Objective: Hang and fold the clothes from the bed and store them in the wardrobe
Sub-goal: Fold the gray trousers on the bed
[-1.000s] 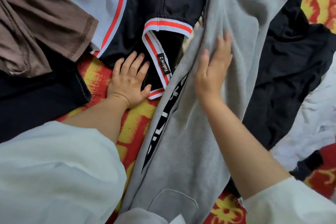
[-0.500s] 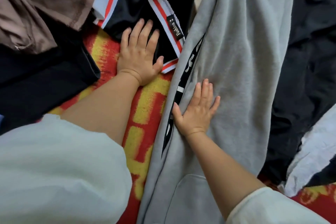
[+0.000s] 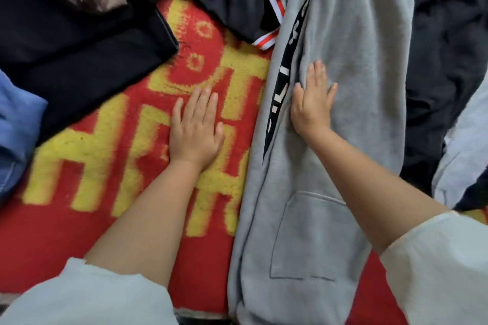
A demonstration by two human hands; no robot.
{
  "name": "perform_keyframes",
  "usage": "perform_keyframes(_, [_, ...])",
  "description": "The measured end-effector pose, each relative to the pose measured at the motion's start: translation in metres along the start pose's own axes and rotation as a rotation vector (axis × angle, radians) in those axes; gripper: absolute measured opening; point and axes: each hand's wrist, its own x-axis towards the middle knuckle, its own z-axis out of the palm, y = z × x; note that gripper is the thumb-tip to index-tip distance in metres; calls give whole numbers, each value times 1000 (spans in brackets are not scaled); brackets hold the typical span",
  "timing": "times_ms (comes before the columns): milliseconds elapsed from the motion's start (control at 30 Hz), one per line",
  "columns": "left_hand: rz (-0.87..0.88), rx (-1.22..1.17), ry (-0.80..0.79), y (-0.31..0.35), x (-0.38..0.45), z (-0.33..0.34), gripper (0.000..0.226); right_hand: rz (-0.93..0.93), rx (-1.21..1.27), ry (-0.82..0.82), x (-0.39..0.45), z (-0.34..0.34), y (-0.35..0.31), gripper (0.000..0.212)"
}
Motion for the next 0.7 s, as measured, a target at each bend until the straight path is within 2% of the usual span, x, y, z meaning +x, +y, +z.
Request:
perform_keyframes(100, [2,13,26,-9,-33,4,57,23,327,59,-19,-9,-16,48])
perform_keyframes(167, [3,32,27,-12,-44,3,56,-3,395,21,-25,-9,-34,48])
perform_keyframes(300, [-2,23,47,-16,-47,5,56,-16,284,-74,-15,8,-47,51])
perform_keyframes(433, [19,17,91,-17,-47,10,56,-34,1,-70,-9,11,-33,57])
perform_keyframes(500, [16,20,107,-18,-45,13,57,-4,-41,-26,-11,10,-21,61])
perform_keyframes(567, [9,23,111,-17,-45,14,57,58,83,93,-14,4,-8,51])
perform_keyframes(667, [6,22,113,-16,-44,13,58,234,366,239,-18,-13,4,12])
perform_keyframes(700, [3,21,111,-16,-43,13,58,317,471,250,-19,-20,9,12])
